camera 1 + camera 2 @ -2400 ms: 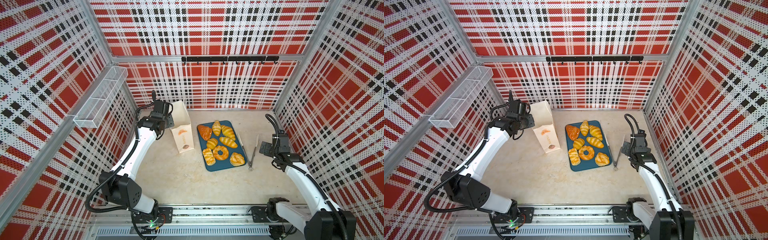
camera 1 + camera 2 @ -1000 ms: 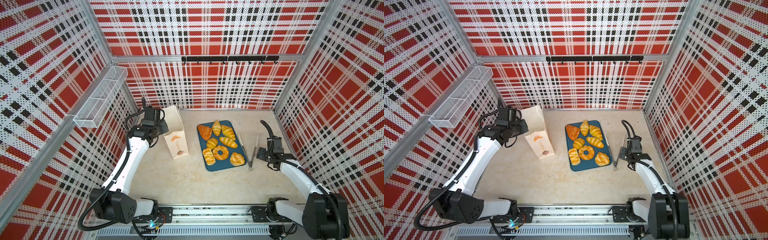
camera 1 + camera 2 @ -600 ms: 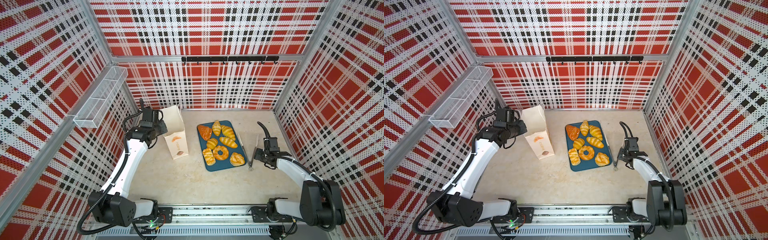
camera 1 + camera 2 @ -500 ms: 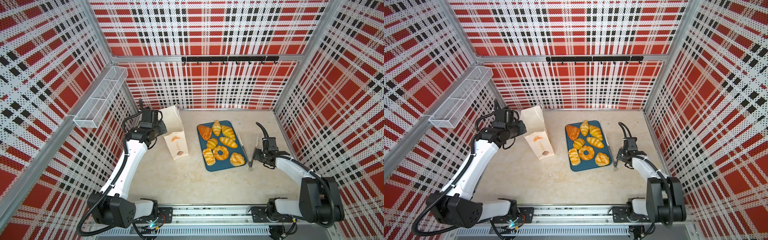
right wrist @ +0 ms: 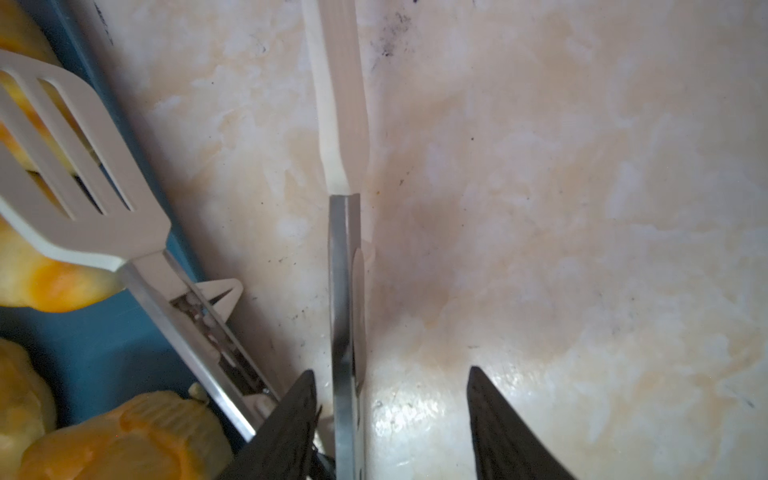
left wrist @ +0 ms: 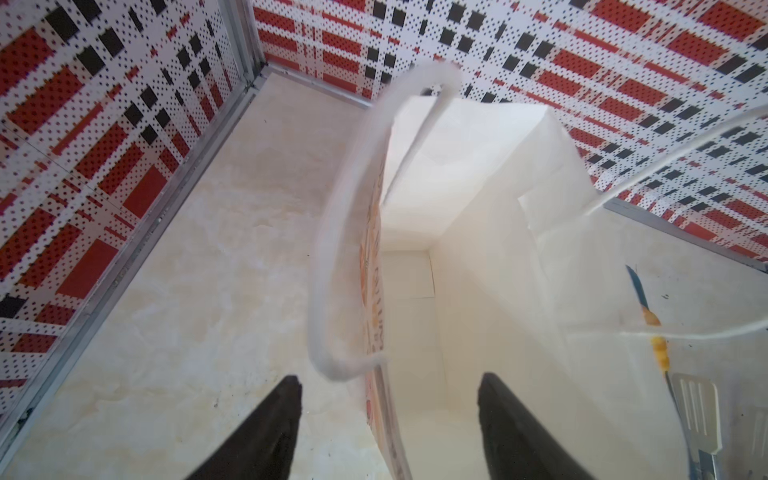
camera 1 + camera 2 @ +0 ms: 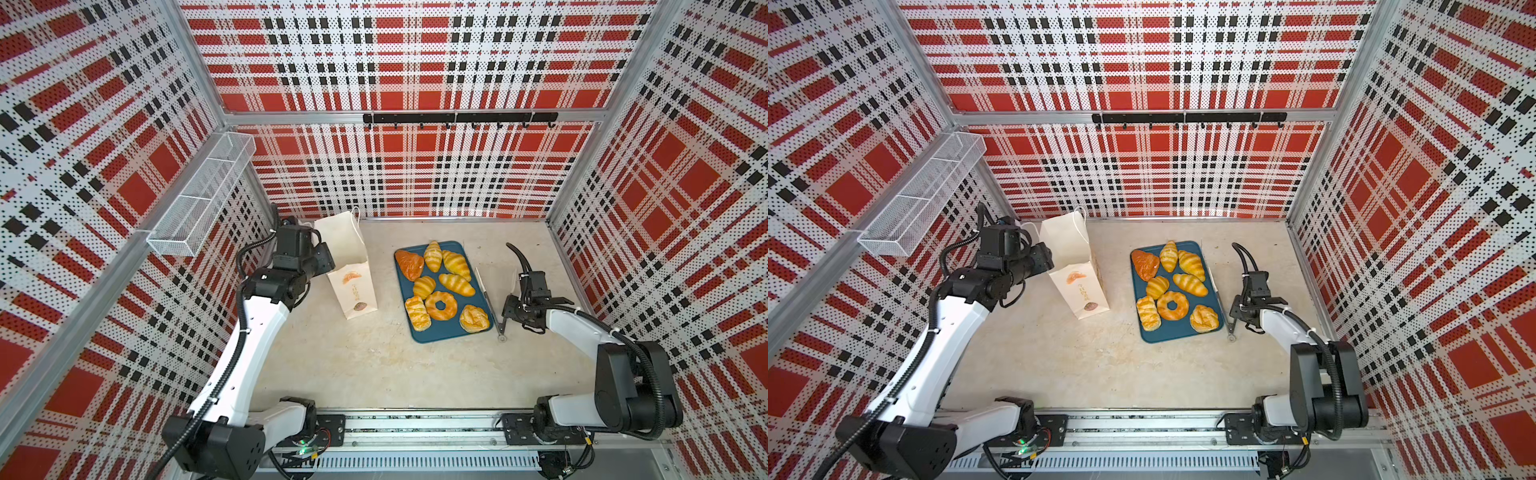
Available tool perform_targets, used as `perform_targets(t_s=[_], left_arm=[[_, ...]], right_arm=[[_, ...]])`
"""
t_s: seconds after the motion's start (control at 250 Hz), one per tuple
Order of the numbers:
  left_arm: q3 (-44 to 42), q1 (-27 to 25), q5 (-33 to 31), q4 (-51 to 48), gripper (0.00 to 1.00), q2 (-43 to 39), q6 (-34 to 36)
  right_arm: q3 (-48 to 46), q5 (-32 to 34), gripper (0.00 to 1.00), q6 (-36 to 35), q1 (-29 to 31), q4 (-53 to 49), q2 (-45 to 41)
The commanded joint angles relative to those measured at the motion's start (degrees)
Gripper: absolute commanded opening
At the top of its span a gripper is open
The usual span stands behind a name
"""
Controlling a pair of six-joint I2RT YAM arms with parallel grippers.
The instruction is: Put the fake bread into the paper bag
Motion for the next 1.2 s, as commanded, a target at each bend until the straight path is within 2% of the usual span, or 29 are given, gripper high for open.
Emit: perform_targets(t_s=[0.0,0.144,0.204,0.224,0.496,0.752,0.908,1.197], left_arm=[[-1.29,-2.23,-4.33,2.55,0.77,-2.96,0.27],[-2.54,-5.88,-8.74,3.75,0.88,-5.38,1.26],[-2.97,-6.68,-10.25,4.32,0.97,-6.15,1.94],[-3.15,-8.67,-10.94,4.48,1.0,-6.39,2.03],[-5.36,-14.5,-17.05,7.73,0.99,-8.75,2.5],[-6.31,-18.07,-20.66,9.04,0.99,-9.78,2.6],[-6.96,-19.57,-20.68,10.15,0.99,-10.25,3.44],[-7.82,-23.03,-19.62,13.85,1.0,-9.37,6.92]], right_arm=[[1.88,-0.67,0.59,0.96,0.22,2.09,1.49],[2.36,-0.82,0.57,1.13,0.21,2.23,3.7],[2.59,-0.96,0.54,1.13,0.21,2.46,4.52],[2.62,-0.88,0.54,1.04,0.21,2.51,4.69],[3.28,-2.37,0.48,1.13,0.21,3.74,7.72],[3.65,-1.6,0.24,0.43,0.2,3.81,7.7],[4.37,-0.79,0.1,-0.41,0.12,2.21,5.88],[5.97,0.0,0.06,-1.81,-1.15,-1.82,-0.52]])
